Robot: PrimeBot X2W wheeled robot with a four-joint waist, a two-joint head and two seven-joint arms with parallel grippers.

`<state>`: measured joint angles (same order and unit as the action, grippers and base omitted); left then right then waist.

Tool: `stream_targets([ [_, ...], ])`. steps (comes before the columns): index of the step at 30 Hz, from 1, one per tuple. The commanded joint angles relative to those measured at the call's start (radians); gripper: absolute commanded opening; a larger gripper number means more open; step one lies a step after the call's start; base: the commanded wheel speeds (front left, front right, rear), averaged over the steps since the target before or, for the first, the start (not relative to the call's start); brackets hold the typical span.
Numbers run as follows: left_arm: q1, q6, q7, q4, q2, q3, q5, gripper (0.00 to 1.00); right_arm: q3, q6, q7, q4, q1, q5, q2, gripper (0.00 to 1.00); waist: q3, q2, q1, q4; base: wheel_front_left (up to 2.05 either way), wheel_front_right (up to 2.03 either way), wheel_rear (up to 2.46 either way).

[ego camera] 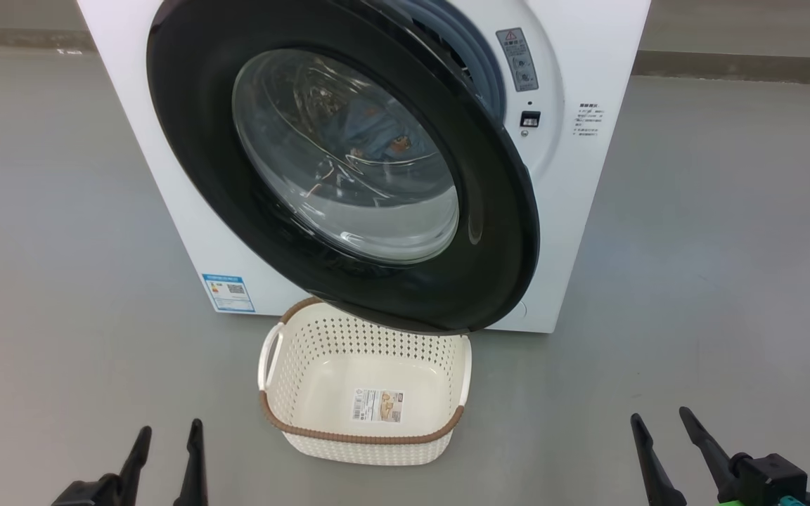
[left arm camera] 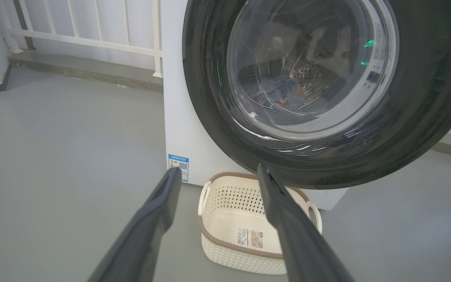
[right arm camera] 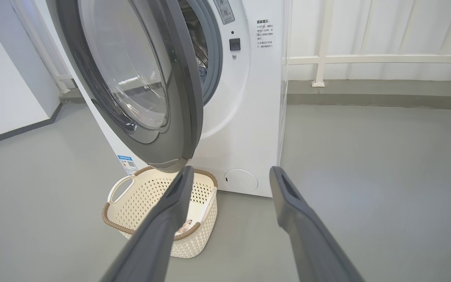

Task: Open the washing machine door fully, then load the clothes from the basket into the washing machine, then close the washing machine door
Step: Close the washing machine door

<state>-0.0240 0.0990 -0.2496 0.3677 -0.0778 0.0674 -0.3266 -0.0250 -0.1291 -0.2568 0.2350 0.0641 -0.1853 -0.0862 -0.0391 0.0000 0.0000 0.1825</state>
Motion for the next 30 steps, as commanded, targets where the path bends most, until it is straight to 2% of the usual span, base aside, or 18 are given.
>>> stream_targets([
  [1,-0.017,0.009,-0.012,-0.023,-0.004,-0.037,0.014,1.0,0.013,-0.002,-0.005,-0.019,-0.029,0.011,-0.008,1.0,0.003,0.0,0.0,-0.001,0.0,0.0,0.0],
  [5,-0.018,0.017,-0.012,-0.023,0.003,-0.046,0.024,1.0,0.002,-0.002,-0.005,-0.012,-0.03,0.011,-0.004,1.0,0.008,0.0,0.0,-0.003,0.0,0.0,0.0],
  [6,-0.018,0.018,-0.012,-0.022,0.005,-0.046,0.026,1.0,-0.002,-0.002,-0.005,-0.007,-0.03,0.011,-0.002,0.93,0.009,0.0,0.0,-0.003,0.0,0.0,0.0],
  [7,-0.018,0.02,-0.012,-0.02,0.006,-0.048,0.029,1.0,-0.005,-0.002,-0.005,-0.001,-0.03,0.011,-0.001,0.5,0.01,0.0,0.0,-0.004,0.0,0.0,0.0],
  [8,-0.018,0.021,-0.012,-0.019,0.008,-0.049,0.03,1.0,-0.008,-0.002,-0.005,0.002,-0.031,0.011,0.001,0.32,0.011,0.0,0.0,-0.005,0.0,0.0,0.0],
  [9,-0.017,0.022,-0.012,-0.018,0.009,-0.05,0.032,1.0,-0.01,-0.002,-0.005,0.007,-0.033,0.01,0.002,0.0,0.011,0.0,0.0,-0.005,0.0,0.0,0.0],
  [15,-0.015,0.026,-0.012,-0.016,0.014,-0.054,0.04,1.0,-0.012,-0.002,-0.005,0.031,-0.043,0.0,0.005,0.0,0.014,0.0,0.0,-0.009,0.0,0.0,0.0],
  [22,-0.014,0.029,-0.012,-0.029,0.021,-0.053,0.045,1.0,-0.06,-0.002,-0.005,0.063,-0.092,-0.019,0.006,0.0,0.025,0.0,0.0,-0.008,0.0,0.0,0.0],
  [26,-0.013,0.03,-0.012,-0.043,0.023,-0.055,0.044,1.0,-0.096,-0.002,-0.005,0.027,-0.162,-0.026,0.006,0.0,0.037,0.0,0.0,-0.008,0.0,0.0,0.0],
  [30,-0.012,0.03,-0.012,-0.05,0.025,-0.057,0.042,1.0,-0.114,-0.002,-0.005,-0.073,-0.248,-0.044,0.012,0.0,0.051,0.0,0.0,-0.003,0.0,0.0,0.0],
])
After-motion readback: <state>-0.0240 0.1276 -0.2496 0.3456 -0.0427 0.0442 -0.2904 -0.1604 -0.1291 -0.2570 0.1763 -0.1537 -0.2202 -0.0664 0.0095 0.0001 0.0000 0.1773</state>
